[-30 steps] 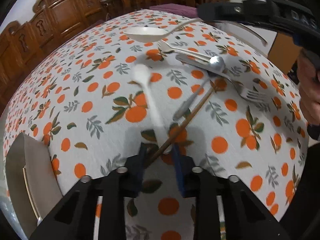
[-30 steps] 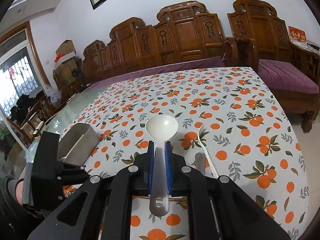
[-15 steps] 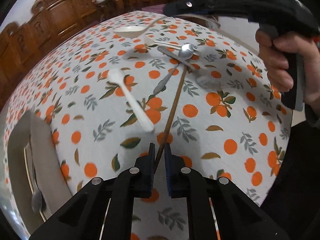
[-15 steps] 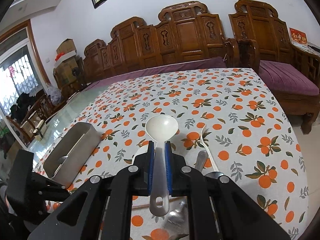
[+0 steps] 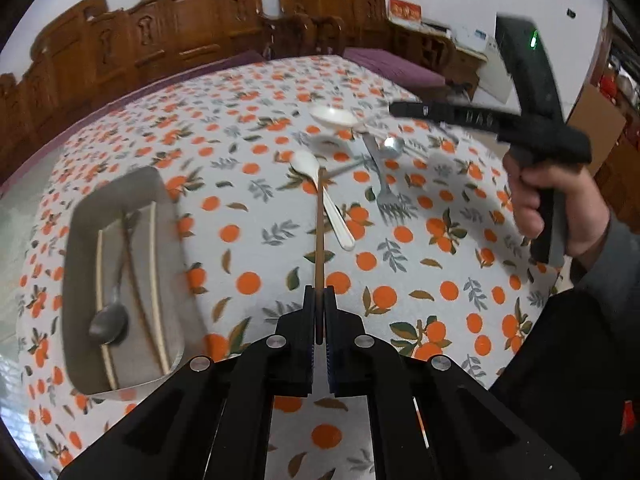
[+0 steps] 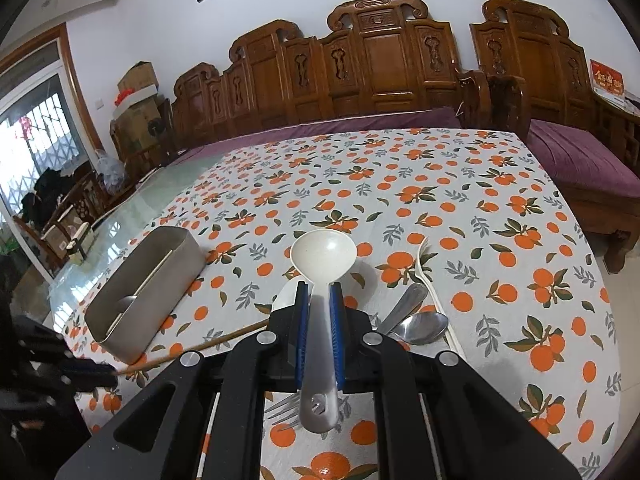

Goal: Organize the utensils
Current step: 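Carry the brown chopstick over the grey tray and open the left tool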

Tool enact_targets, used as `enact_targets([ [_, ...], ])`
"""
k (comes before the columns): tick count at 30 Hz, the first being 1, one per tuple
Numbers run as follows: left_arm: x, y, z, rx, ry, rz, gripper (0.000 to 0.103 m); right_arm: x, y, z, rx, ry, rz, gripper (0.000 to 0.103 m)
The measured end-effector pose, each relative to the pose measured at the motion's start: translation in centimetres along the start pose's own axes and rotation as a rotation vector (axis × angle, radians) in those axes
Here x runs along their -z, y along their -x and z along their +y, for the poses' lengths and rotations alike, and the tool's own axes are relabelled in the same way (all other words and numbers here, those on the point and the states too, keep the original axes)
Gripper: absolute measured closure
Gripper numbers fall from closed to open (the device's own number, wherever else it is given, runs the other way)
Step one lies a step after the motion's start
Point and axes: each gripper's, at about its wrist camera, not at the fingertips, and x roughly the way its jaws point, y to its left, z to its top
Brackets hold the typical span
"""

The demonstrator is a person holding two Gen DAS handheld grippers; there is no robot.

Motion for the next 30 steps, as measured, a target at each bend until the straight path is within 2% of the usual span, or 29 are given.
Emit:
enact_targets([
  [10,-0.6,4.1,0.9,-0.038,0.034,-0.089,0.1,0.1,-0.4,2.0,-0.014,0.042,0.013,0.091],
  [30,1.3,8.1,8.1,-0.237,0.176,-0.155,0.1,-1.0,0.4,7.5,-0.068,0.108,-0.011,0.091],
])
